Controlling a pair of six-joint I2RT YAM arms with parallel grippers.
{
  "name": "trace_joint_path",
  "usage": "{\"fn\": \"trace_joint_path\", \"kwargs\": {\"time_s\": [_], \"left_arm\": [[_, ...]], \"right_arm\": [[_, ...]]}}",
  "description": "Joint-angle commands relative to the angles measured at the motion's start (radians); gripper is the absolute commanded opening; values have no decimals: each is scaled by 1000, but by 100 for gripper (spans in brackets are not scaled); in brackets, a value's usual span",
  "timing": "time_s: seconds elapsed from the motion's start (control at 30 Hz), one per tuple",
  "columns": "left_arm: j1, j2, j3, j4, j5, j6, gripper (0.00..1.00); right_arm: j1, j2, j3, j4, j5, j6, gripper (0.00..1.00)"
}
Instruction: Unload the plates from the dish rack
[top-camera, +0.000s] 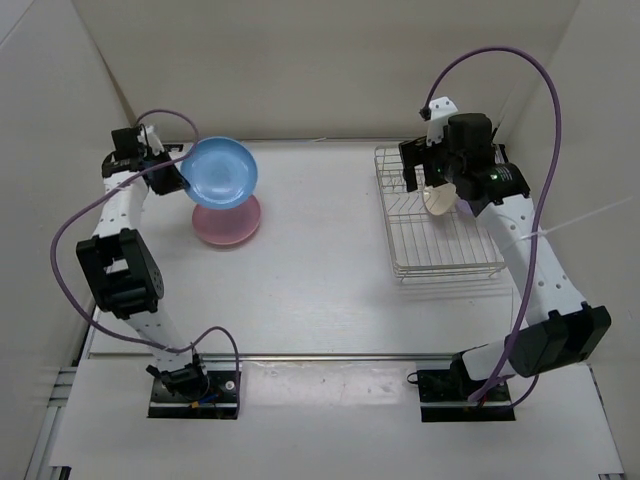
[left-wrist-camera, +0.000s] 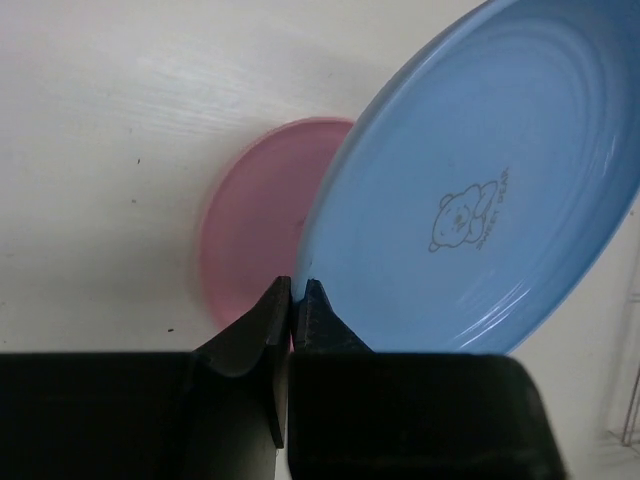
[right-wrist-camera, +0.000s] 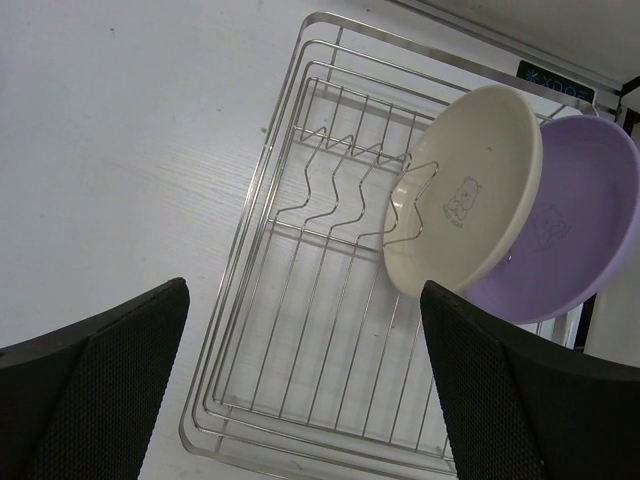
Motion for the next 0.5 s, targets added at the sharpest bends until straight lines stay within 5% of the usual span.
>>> {"fn": "trace_joint_path", "kwargs": {"time_s": [0.0, 0.47], "left_arm": [[44, 75, 29, -87, 165, -28, 11], [75, 210, 51, -155, 150, -28, 11]], "right_arm": [[-7, -59, 4, 41, 1, 5, 99], [-7, -79, 4, 41, 1, 5, 99]]}}
